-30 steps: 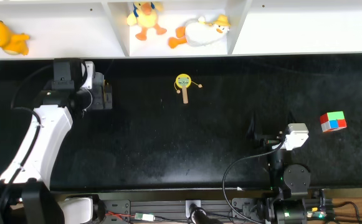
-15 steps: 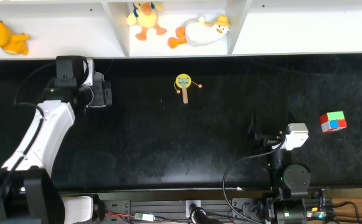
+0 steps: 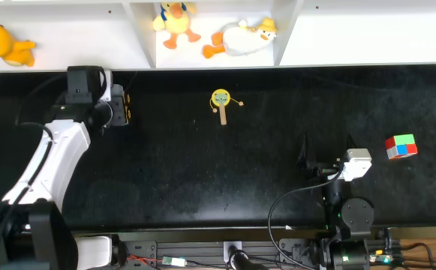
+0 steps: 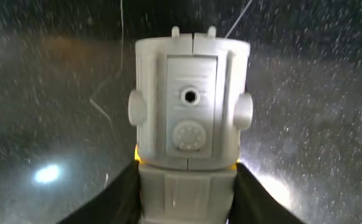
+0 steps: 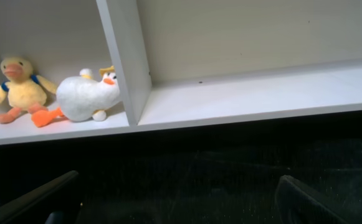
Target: Store Toys
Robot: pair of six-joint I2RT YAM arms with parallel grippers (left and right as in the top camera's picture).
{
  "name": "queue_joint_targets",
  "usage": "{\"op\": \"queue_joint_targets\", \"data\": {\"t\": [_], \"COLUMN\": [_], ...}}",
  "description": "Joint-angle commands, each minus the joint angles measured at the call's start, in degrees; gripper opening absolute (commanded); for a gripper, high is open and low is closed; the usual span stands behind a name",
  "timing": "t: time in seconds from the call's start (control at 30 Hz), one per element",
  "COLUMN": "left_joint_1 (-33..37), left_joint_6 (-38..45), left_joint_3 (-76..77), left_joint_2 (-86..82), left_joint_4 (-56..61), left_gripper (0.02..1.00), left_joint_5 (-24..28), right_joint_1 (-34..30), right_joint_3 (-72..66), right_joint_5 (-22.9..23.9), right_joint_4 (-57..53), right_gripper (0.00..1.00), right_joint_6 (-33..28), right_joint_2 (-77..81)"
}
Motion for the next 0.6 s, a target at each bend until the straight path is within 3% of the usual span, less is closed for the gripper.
{"op": "queue_joint_targets", "data": {"t": [0.03,0.6], "left_joint_1": [-0.48,-0.48], "left_joint_6": [-0.46,-0.42], "left_joint_3": [-0.46,-0.46], "left_joint_2": [0.76,-9.99], "left_joint_4": [-0.46,-3.65], "left_gripper": [0.279,0.257], "left_joint_5": [-0.66,-1.75], "right_joint_1": [-0.35,-0.35], "right_joint_3": [-0.76,-0.76], "right_joint_5": [-0.33,-0.33], "right_joint_4": [0.24,0.24], "right_gripper": [0.996,0.993], "right_joint_6": [0.00,0.02], "right_joint_2": [-0.42,-0.42]}}
